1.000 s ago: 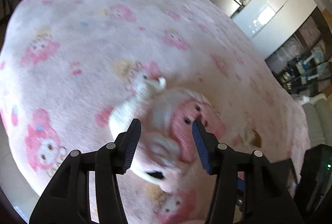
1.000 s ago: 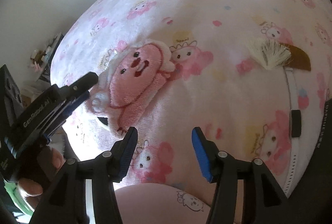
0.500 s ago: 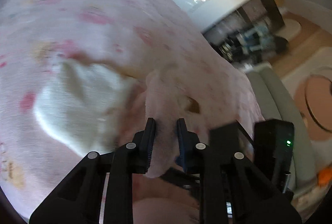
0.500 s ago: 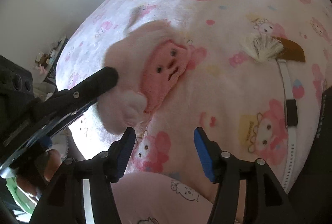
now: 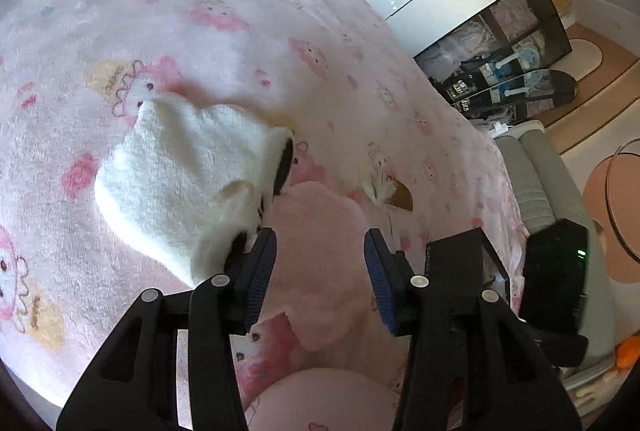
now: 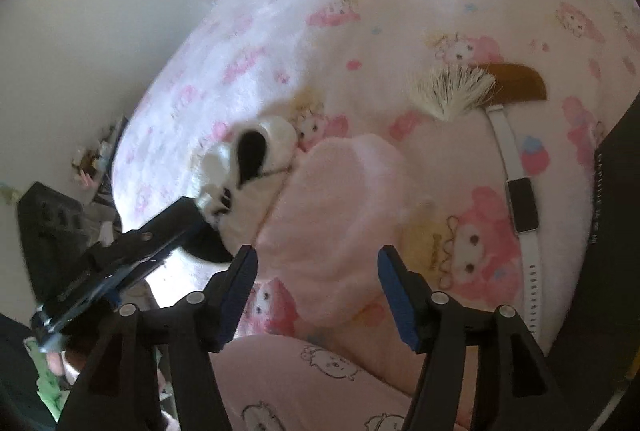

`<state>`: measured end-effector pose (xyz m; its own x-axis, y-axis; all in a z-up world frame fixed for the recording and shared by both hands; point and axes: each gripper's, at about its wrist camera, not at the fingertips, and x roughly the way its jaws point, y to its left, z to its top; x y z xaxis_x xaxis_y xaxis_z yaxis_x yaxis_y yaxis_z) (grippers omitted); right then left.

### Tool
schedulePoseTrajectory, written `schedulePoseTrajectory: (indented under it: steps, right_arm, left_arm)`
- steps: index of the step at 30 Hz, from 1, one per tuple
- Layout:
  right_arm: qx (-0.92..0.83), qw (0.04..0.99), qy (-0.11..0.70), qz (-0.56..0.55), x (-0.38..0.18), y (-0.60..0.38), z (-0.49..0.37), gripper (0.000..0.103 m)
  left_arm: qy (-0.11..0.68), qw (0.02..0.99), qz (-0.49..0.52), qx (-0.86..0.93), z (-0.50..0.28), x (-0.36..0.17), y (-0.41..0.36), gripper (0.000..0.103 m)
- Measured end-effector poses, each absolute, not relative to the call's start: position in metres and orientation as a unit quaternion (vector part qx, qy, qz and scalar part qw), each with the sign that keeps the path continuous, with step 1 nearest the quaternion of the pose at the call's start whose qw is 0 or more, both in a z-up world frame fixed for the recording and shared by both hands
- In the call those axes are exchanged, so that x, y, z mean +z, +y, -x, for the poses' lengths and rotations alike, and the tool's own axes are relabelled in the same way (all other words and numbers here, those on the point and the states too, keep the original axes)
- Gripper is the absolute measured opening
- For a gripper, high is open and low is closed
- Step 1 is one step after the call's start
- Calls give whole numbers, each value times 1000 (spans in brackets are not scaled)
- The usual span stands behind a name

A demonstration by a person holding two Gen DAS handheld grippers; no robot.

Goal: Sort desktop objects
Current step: 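Grasp the pink plush toy with the right gripper and lift it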

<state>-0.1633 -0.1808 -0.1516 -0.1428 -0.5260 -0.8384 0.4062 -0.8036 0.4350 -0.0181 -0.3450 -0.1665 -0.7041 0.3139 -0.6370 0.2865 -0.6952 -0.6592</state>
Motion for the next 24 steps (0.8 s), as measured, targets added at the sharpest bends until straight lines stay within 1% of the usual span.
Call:
schedulePoseTrajectory:
  steps: [3, 6, 9, 13, 14, 15, 16, 17, 18, 20, 24]
  right_arm:
    - [-751, 274, -21, -600, -174, -190, 168, 60]
    - [-747, 230, -24, -624, -197, -183, 177, 60]
    - [-734, 214, -43, -643, -216, -180, 187, 60]
    - [-731, 231, -59, -640, -232, -192, 196, 65]
    - [-732, 239, -60, -636, -234, -195, 197, 64]
    - [-732, 245, -58, -633, -234, -198, 197, 53]
    - [-730, 257, -59, -630, -232, -201, 197, 42]
    - [-727, 270, -64, -628, -228, -203, 195, 28]
    - [-732, 271, -61, -622, -221, -204, 193, 21]
    - [-746, 275, -56, -604, -207, -200, 190, 13]
    - [-753, 290, -110, -580, -181, -177, 183, 9]
  left_arm:
    - [-386, 16, 401, 830, 16, -173, -338, 49]
    - [-378, -14, 447, 810, 10, -189, -334, 50]
    - [-426, -14, 468, 774, 5, -218, -342, 50]
    - [-457, -22, 465, 758, 12, -240, -355, 52]
    - [-470, -19, 461, 753, 15, -243, -359, 52]
    - [-476, -19, 460, 750, 18, -244, -361, 52]
    - [-475, -19, 462, 749, 20, -242, -361, 48]
    - [-459, -21, 468, 755, 23, -238, -358, 43]
    - [-442, -24, 473, 762, 24, -232, -354, 43]
    - [-420, -18, 479, 771, 23, -217, -344, 43]
    - [-400, 0, 478, 782, 17, -191, -321, 43]
